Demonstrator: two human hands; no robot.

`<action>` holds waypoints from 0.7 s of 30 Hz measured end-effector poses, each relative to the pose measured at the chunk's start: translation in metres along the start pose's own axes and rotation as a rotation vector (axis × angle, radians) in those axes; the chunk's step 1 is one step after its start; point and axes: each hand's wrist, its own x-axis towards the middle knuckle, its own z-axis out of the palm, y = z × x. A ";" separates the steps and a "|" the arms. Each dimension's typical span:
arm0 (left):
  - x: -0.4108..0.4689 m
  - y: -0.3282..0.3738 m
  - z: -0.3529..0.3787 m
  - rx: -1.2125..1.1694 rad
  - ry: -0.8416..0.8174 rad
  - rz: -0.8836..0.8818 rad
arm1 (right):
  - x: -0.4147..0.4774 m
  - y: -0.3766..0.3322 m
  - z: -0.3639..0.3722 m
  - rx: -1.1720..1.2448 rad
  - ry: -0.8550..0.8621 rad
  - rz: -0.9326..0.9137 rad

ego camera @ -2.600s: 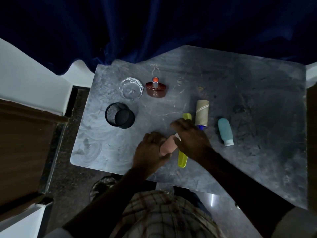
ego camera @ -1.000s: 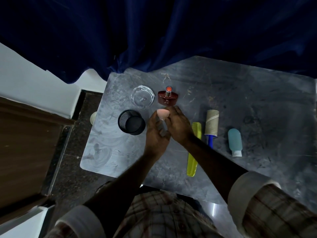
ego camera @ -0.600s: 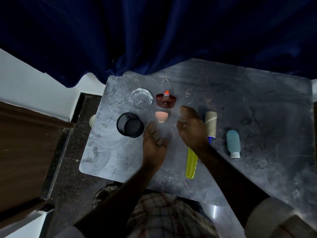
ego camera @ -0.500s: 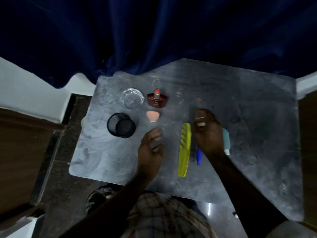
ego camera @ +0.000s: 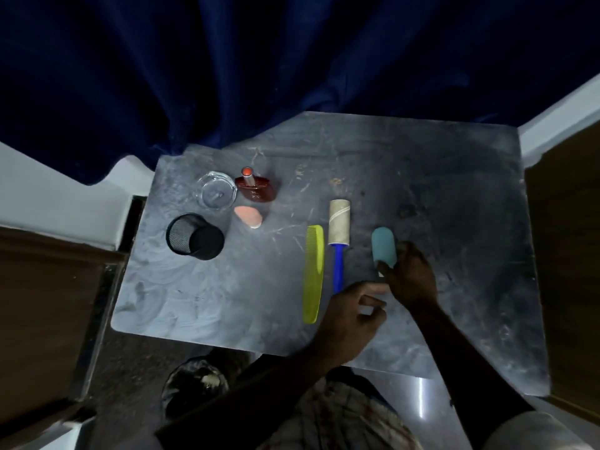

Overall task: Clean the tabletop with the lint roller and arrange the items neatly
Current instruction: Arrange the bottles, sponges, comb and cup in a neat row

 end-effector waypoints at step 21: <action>-0.003 -0.071 -0.166 0.087 0.454 0.087 | -0.063 -0.174 0.101 0.266 -0.173 -0.508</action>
